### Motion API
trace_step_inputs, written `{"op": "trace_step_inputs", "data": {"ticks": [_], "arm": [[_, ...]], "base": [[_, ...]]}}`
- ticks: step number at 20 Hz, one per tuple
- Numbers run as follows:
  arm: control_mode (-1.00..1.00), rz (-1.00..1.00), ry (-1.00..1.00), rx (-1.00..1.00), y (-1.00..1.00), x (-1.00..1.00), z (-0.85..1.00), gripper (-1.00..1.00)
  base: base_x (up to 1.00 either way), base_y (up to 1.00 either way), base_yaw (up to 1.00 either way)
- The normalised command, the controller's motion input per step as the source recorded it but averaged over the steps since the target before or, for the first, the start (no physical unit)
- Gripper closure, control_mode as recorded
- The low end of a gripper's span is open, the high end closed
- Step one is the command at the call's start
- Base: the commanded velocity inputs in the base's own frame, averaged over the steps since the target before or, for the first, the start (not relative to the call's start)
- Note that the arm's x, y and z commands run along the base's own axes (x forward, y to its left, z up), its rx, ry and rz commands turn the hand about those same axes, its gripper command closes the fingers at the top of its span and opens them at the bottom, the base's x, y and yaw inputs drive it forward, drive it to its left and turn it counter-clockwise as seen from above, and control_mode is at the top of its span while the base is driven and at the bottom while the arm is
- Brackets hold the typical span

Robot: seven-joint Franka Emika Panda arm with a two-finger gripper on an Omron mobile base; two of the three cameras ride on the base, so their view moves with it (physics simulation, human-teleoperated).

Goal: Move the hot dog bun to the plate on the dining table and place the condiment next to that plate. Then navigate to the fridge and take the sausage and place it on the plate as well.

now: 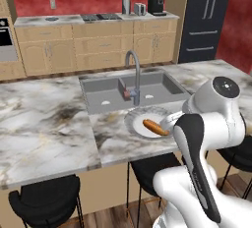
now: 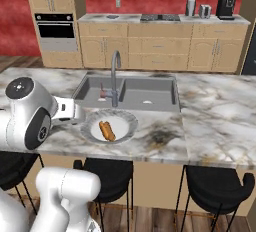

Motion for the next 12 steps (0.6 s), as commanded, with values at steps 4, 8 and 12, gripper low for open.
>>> {"op": "trace_step_inputs", "data": {"ticks": [4,8,12], "arm": [[1.0,0.0,0.0,0.0,0.0,0.0,0.0,-1.0],[1.0,0.0,0.0,0.0,0.0,0.0,0.0,-1.0],[1.0,0.0,0.0,0.0,0.0,0.0,0.0,-1.0]], "base": [[-0.76,0.57,-0.01],[-0.79,0.82,-0.02],[-0.74,0.93,-0.03]]}}
